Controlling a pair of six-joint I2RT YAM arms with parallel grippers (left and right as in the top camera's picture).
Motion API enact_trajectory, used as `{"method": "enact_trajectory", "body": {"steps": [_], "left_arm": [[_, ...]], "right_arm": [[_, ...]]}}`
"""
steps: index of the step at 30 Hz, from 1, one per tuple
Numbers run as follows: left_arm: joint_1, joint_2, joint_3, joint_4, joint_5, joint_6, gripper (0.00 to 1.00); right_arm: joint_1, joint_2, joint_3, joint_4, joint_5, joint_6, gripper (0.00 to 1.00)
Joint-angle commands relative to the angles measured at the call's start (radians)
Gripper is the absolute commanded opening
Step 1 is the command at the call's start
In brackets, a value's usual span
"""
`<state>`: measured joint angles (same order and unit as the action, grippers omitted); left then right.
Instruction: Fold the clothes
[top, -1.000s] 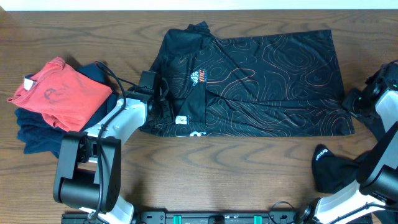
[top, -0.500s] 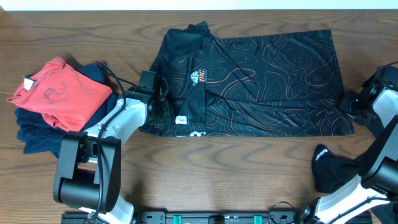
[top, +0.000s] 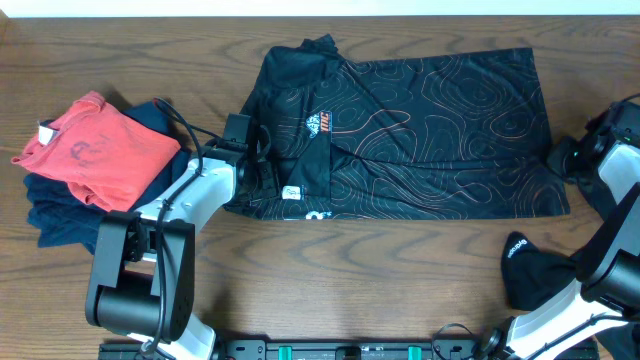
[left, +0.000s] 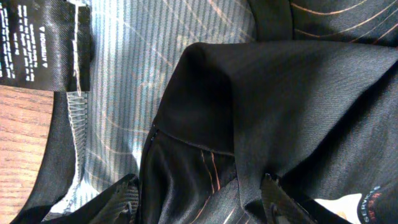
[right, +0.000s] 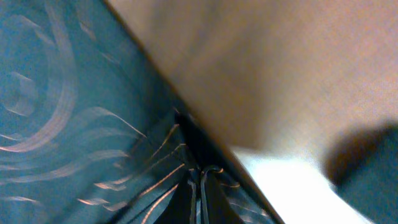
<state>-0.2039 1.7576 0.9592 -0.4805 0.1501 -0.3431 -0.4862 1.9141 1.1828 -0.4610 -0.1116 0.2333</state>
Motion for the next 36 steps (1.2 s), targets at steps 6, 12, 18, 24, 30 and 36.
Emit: {"method": "enact_trajectory", "body": {"steps": [6, 12, 18, 24, 30, 36], "left_arm": [[0.005, 0.040, -0.053, -0.027, -0.024, -0.002, 0.65], [0.005, 0.040, -0.053, -0.027, -0.024, -0.002, 0.65], [0.005, 0.040, -0.053, -0.031, -0.024, -0.002, 0.65], [0.005, 0.040, -0.053, -0.065, -0.024, -0.002, 0.65], [0.005, 0.040, -0.056, -0.155, -0.024, -0.003, 0.65], [0.005, 0.040, -0.066, -0.293, -0.024, -0.007, 0.65]], "right_arm": [[0.007, 0.004, -0.002, 0.200, -0.257, 0.148, 0.35], [0.001, 0.004, -0.002, 0.065, -0.248, 0.059, 0.36], [-0.002, 0.004, -0.004, -0.191, 0.081, 0.039, 0.30], [-0.004, 0.004, -0.025, -0.240, 0.163, -0.037, 0.28], [-0.013, 0.004, -0.072, -0.291, 0.169, -0.034, 0.15], [-0.066, 0.004, -0.143, -0.386, 0.266, 0.051, 0.09]]}}
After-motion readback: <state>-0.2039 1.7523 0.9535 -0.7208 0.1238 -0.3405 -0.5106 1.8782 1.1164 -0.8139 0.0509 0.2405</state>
